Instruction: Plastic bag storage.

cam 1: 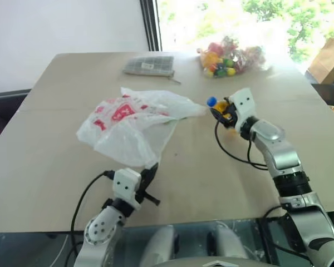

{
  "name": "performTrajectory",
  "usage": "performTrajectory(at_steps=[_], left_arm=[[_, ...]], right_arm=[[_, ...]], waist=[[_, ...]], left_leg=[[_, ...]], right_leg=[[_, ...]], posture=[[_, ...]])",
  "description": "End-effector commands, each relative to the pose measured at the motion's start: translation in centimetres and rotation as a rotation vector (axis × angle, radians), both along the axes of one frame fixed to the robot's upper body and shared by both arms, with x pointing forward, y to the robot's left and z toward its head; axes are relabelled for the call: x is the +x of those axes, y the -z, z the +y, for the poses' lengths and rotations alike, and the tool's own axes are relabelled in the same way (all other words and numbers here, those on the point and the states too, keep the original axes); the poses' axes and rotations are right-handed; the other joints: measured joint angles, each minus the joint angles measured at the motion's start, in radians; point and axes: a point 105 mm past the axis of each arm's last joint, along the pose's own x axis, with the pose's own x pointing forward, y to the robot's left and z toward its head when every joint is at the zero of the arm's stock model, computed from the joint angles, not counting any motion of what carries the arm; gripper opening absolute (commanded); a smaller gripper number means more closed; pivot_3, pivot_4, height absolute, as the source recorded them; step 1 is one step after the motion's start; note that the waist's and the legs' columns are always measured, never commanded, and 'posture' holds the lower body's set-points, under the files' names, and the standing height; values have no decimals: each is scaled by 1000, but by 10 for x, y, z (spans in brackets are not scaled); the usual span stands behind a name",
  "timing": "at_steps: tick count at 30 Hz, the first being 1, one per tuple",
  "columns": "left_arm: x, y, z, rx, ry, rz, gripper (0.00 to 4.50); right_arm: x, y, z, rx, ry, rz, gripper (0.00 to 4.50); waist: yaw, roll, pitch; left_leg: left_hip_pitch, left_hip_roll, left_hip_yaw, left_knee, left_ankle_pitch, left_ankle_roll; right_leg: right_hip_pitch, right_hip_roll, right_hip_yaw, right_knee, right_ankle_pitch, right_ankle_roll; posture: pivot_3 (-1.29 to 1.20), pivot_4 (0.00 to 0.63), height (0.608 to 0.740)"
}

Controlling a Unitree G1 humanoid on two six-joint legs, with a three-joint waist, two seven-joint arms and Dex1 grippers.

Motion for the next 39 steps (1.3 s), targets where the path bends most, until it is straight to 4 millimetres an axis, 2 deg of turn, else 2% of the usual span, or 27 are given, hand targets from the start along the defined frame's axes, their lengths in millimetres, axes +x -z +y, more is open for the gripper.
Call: performTrajectory(at_steps=[1, 6, 9, 11, 14, 18, 21, 23, 25, 26, 27, 29, 30, 31, 33, 34, 39], left_arm=[[0, -7, -1, -1, 14, -35, 0], [0, -7, 0, 4, 16, -35, 0], [-1, -7, 0, 2, 16, -35, 0], [-2, -7, -1, -1, 17, -37, 0], [-3, -9, -1, -4, 12, -43, 0], [-5, -10, 1, -8, 2, -47, 0], [-6, -10, -2, -8, 8, -46, 0], [-6, -12, -4, -9, 15, -52, 0], [-6, -12, -5, -9, 17, -54, 0], [-6, -12, -5, -9, 17, -53, 0], [-5, -12, -5, -8, 16, -54, 0], [-5, -13, -5, -8, 15, -53, 0], [-5, -13, -5, -8, 14, -53, 0], [-5, -13, -5, -8, 15, -53, 0], [-5, -13, -5, -9, 16, -53, 0], [-6, -14, -6, -10, 16, -52, 0], [-6, -15, -5, -12, 17, -48, 0]], right_arm=[[5, 10, -23, -12, 76, 27, 2539], [-4, 0, 2, 53, -68, 41, 2539], [-24, -8, 39, 19, -298, 52, 2539], [-39, 0, 57, -82, -437, 76, 2539], [-45, 13, 73, -212, -523, 66, 2539], [-40, 29, 106, -427, -617, -50, 2539], [-39, 31, 127, -500, -665, -132, 2539], [-50, 27, 172, -559, -750, -273, 2539], [-58, 22, 196, -581, -801, -372, 2539], [-59, 20, 202, -581, -815, -399, 2539], [-63, 10, 211, -548, -824, -436, 2539], [-69, -8, 227, -490, -833, -509, 3577], [-71, -17, 232, -448, -823, -530, 3887], [-72, -22, 233, -422, -817, -554, 4417], [-70, -27, 230, -392, -803, -585, 4469], [-68, -26, 225, -383, -796, -586, 4469], [-48, -19, 187, -360, -733, -505, 4469]], waist=[[-1, 0, 0], [-5, 1, 0], [-12, 2, 1], [-26, 3, 2], [-45, 3, 2], [-64, 3, 2], [-65, 2, 2], [-82, 2, 3], [-92, 3, 4], [-92, 3, 4], [-88, 3, 5], [-83, 5, 8], [-80, 5, 8], [-77, 5, 8], [-66, 4, 7], [-60, 4, 7], [-52, 5, 7]], left_leg=[[0, 0, 0, 0, 0, 0], [0, 0, -1, 0, 0, 0], [0, 0, -1, 0, 0, 0], [0, 1, 0, -1, 0, 0], [0, 2, 0, -2, 0, 0], [3, 3, 3, -2, 0, 0], [9, 3, 5, -4, 0, 0], [13, 3, 6, -5, -2, 2], [15, 4, 7, -6, -2, 2], [15, 4, 6, -7, 0, 0], [14, 4, 5, -7, 0, -1], [11, 5, 5, -8, 0, -2], [8, 4, 5, -8, 0, -2], [4, 3, 5, -7, 0, -2], [-6, 1, 3, -3, 0, -2], [-5, 0, 3, -3, 0, -2], [-6, 0, 1, -3, 0, -2]], right_leg=[[0, 0, 0, 0, 0, 0], [1, 0, 0, 0, 0, 0], [1, 0, 0, 0, 0, 0], [0, 1, 0, 0, 0, 0], [-1, 2, 2, -1, 0, 0], [-1, 3, 4, 0, 0, 0], [3, 3, 7, 1, 0, 0], [5, 4, 8, 2, 0, 0], [4, 7, 13, 5, 0, -1], [1, 10, 16, 5, 1, -1], [0, 10, 16, 5, 1, -2], [-2, 10, 15, 4, 1, -2], [-5, 9, 16, 3, 1, -2], [-9, 8, 16, 3, 1, -1], [-16, 7, 14, 4, 1, -1], [-16, 6, 13, 3, 1, -1], [-15, 6, 11, 3, 1, -1]], posture=[[0, 150, 740], [0, 150, 740], [0, 150, 740], [0, 150, 740], [0, 150, 740], [0, 150, 740], [0, 150, 740], [0, 150, 740], [0, 150, 740], [0, 150, 740], [0, 150, 740], [0, 150, 740], [0, 150, 740], [0, 150, 740], [0, 150, 740], [0, 150, 740], [0, 150, 740]])
